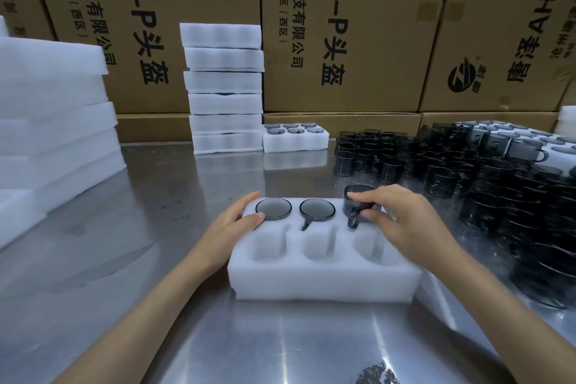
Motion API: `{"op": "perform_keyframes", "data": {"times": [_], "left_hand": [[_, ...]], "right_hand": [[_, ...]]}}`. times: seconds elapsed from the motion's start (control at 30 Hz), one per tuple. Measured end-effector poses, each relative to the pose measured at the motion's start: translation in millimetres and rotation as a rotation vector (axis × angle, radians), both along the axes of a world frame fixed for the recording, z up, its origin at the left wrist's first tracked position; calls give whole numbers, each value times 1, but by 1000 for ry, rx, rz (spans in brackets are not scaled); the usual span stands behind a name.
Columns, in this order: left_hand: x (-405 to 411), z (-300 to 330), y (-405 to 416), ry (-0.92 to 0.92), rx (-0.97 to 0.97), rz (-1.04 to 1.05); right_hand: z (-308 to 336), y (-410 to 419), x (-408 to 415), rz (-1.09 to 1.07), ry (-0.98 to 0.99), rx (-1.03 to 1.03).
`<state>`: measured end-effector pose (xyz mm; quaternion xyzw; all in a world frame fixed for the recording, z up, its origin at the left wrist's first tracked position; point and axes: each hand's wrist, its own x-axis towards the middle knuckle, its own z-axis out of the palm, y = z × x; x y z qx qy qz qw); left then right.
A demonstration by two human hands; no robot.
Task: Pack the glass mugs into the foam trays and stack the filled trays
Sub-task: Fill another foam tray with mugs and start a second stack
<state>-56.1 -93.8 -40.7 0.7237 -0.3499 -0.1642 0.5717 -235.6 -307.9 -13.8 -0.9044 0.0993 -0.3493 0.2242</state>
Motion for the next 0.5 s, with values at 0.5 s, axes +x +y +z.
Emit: {"op": "perform_keyframes", "data": {"times": [0.5], "left_hand": [[-9,23,-4,-283,50,20]], "right_hand": [[3,-6,-3,-19,-28,75]]}}
